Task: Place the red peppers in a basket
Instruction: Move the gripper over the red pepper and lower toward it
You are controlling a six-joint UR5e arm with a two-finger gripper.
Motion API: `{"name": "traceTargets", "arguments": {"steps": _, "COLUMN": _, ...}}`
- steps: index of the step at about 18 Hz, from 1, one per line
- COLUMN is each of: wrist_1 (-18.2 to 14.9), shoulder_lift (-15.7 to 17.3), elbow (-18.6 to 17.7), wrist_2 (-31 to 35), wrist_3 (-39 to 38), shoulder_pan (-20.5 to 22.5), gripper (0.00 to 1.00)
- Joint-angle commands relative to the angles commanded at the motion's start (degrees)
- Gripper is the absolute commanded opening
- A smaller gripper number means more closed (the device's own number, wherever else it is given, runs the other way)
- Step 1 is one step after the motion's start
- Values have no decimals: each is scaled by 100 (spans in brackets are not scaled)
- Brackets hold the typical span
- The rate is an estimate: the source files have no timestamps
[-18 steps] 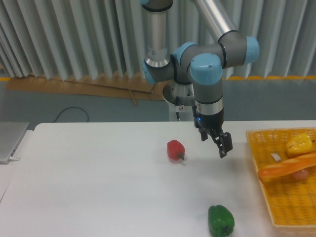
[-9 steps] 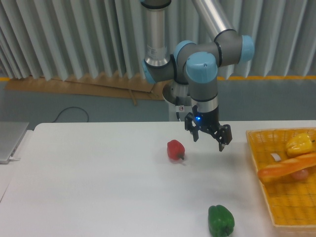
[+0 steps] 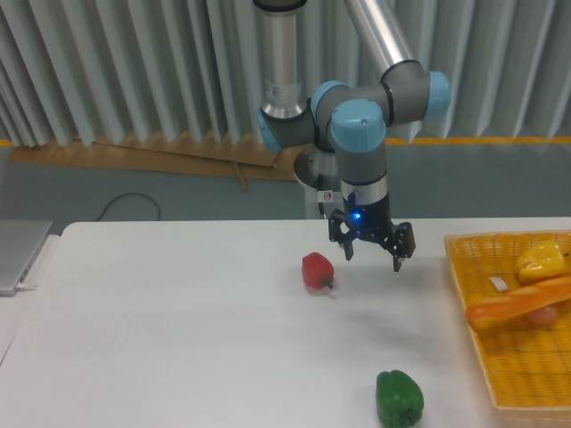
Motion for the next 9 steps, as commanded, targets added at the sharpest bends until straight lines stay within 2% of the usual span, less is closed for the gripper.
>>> {"name": "traceTargets", "arguments": {"steps": 1, "wrist_1": 9, "shoulder_lift": 27, "elbow": -18, "wrist_2": 0, "wrist_3": -122, "shoulder_pan": -70, "gripper": 100}}
{"name": "traceTargets", "arguments": {"steps": 2, "wrist_1": 44, "shoulder_lift": 9, "elbow": -70, "wrist_2": 17, "wrist_3": -576, "shoulder_pan": -297, "gripper": 100}}
{"name": "traceTargets", "arguments": {"steps": 4, "wrist_1": 79, "shoulder_lift": 0, "elbow": -141, "wrist_2": 61, "wrist_3": -747, "shoulder_pan": -448, "gripper": 100}}
{"name": "traceTargets", "arguments": {"steps": 6, "wrist_1": 306, "shoulder_lift": -34, "elbow": -220, "wrist_2": 62, "wrist_3": -914, "shoulder_pan": -475, "gripper": 100}}
{"name": "traceTargets", "arguments": {"steps": 9, "wrist_1": 369, "shoulder_lift": -52, "elbow": -273, "wrist_2": 62, "wrist_3": -985, "shoulder_pan": -475, "gripper": 100}}
